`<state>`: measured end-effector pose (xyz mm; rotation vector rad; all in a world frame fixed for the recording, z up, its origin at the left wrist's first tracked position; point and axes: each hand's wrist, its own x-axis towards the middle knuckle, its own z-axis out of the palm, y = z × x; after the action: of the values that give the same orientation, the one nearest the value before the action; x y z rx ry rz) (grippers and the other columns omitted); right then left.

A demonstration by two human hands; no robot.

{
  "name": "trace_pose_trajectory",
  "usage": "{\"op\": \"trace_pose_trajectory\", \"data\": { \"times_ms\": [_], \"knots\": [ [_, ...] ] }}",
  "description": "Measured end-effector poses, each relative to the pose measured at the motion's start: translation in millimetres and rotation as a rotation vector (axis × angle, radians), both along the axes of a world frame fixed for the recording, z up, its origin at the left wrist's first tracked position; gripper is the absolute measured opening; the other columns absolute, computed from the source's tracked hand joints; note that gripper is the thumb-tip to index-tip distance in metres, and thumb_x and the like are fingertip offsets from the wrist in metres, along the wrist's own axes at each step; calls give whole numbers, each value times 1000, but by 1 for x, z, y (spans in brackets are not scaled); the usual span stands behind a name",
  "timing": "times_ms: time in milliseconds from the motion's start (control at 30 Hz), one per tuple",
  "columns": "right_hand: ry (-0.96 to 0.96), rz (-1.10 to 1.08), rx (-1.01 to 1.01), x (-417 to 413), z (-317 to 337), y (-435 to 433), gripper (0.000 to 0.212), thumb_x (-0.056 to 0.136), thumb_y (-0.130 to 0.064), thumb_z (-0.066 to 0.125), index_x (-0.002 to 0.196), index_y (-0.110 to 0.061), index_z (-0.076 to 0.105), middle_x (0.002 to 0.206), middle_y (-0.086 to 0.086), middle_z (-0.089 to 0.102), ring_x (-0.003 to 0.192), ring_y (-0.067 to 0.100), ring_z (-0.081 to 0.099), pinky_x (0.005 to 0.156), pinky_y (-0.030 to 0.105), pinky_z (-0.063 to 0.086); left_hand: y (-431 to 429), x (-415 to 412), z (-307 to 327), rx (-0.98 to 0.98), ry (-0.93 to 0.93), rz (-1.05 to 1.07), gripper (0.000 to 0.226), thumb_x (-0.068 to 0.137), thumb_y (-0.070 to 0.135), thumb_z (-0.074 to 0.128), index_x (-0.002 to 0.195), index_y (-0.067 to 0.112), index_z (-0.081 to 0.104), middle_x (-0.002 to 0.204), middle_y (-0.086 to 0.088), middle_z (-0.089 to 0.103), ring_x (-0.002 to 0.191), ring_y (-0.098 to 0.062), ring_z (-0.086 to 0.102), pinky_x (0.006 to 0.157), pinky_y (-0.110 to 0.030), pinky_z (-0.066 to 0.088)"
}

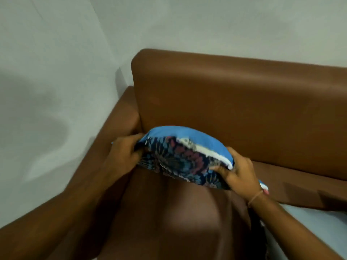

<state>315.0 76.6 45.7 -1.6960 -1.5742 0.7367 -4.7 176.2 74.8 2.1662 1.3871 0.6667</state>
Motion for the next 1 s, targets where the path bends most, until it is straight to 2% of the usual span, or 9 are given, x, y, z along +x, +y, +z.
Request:
{"op": "trace_pose_trajectory", "data": {
  "times_ms": [67, 200, 333, 400, 500, 567, 733, 900, 1000],
  "knots": [
    [79, 56, -78, 3, 16, 38, 49, 75, -61, 72, 111, -30, 64, 97, -9, 74, 95, 16, 70, 79, 48, 54, 28, 0, 14, -30, -4, 56, 15, 89, 22, 72, 101, 15, 74, 89, -2, 77, 81, -14, 71, 72, -35, 56],
    [155, 143, -229, 0, 21, 114, 46, 79, -50, 74, 121, -33, 63, 116, -9, 71, 105, 13, 67, 94, 45, 52, 85, -8, 19, 29, 77, 102, 18, 89, 31, 71, 102, 19, 74, 85, 6, 72, 82, -19, 69, 66, -16, 48],
    [142, 27, -286, -12, -8, 168, 46, 86, -44, 69, 125, -19, 62, 123, 6, 68, 111, 29, 63, 98, 49, 49, 132, -4, -8, -46, 141, 143, 32, 93, 42, 59, 110, 16, 68, 103, -11, 74, 96, -34, 68, 82, -44, 53],
    [65, -69, -265, -20, -27, 178, 54, 89, -48, 64, 129, -12, 55, 127, 14, 64, 115, 37, 59, 96, 52, 48, 145, 7, -29, -9, 172, 178, 33, 98, 38, 54, 115, 11, 61, 109, -19, 71, 100, -40, 64, 84, -48, 51],
    [-150, -152, -206, -36, -47, 178, 47, 92, -52, 57, 110, -10, 44, 113, 17, 64, 102, 42, 59, 82, 54, 48, 153, 16, -50, 47, 246, 184, 30, 100, 34, 51, 109, 6, 51, 105, -24, 65, 97, -43, 61, 76, -45, 44],
    [-262, -210, -205, -46, -50, 175, 44, 92, -55, 54, 102, -15, 39, 107, 15, 63, 100, 41, 58, 84, 52, 43, 153, 14, -53, 49, 247, 192, 32, 100, 33, 50, 114, 5, 51, 110, -23, 63, 100, -42, 59, 81, -48, 45],
    [-210, -458, -5, -38, -39, 144, 76, 81, -76, 51, 128, -16, 46, 124, 6, 61, 118, 31, 52, 106, 55, 32, 126, 8, -48, 219, 82, 294, 42, 104, 37, 35, 138, 13, 43, 133, -17, 59, 121, -35, 54, 100, -50, 44],
    [-204, -381, 77, -16, -40, 104, 73, 91, -66, 42, 143, -15, 39, 140, 7, 52, 131, 27, 45, 115, 55, 24, 95, 14, -51, 345, 24, 338, 50, 102, 45, 38, 143, 16, 38, 143, -15, 52, 132, -32, 47, 108, -53, 41],
    [-228, -338, 58, 0, -38, 85, 68, 95, -57, 44, 146, -13, 36, 144, 9, 50, 132, 28, 44, 113, 55, 27, 67, 28, -51, 449, 53, 347, 54, 100, 43, 42, 144, 12, 38, 152, -16, 41, 143, -34, 34, 115, -54, 29]
  ]
}}
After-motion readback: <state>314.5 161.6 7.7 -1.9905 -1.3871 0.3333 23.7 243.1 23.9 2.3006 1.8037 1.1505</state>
